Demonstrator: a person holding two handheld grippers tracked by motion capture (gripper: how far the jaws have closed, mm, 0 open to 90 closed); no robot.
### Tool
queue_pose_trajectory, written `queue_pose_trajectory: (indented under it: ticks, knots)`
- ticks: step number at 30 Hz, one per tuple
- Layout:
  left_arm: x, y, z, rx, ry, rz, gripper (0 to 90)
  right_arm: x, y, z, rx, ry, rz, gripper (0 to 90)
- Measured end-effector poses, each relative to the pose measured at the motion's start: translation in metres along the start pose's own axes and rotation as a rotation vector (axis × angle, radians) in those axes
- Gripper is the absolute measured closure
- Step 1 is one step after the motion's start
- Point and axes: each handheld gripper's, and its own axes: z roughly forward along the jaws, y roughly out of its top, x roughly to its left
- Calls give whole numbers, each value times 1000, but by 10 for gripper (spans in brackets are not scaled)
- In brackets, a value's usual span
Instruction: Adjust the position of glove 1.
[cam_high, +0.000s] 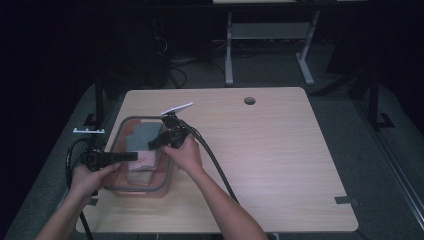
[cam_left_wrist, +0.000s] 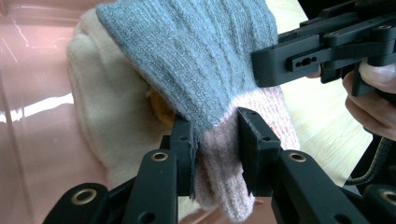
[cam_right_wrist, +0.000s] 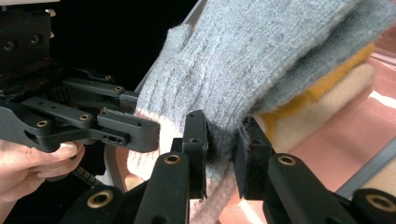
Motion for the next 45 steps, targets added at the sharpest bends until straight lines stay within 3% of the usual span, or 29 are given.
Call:
queue_pose_trajectory:
  ticks: [12, 14, 15, 18, 21, 24, 27, 30, 35, 45]
  knots:
    - [1, -1, 4, 16, 15, -16, 693, -2, -2, -6, 5, -23, -5, 752]
    - [6, -2, 5, 48, 53, -9, 692, -2, -2, -11, -2, -46, -8, 775]
    - [9, -2, 5, 60, 64, -25, 693, -3, -2, -12, -11, -36, -11, 775]
    - [13, -3, 7, 81, 75, -36, 691, -1, -2, -17, -13, -33, -19, 770]
    - [12, -2, 11, 113, 108, -22, 678, 0, -3, -21, -12, -36, -21, 767]
    - [7, -1, 13, 131, 160, 25, 639, -1, -3, -24, -17, -35, -18, 767]
    - [6, 0, 13, 130, 169, 28, 602, -2, -3, -26, -20, -34, -15, 764]
    - [5, 1, 10, 134, 214, 55, 568, -4, -4, -27, -24, -38, -16, 761]
    - [3, 2, 7, 115, 228, 56, 521, -6, -6, -29, -26, -38, -14, 758]
    - [-9, 9, -3, 70, 270, 101, 404, -10, -11, -42, -49, -38, -13, 708]
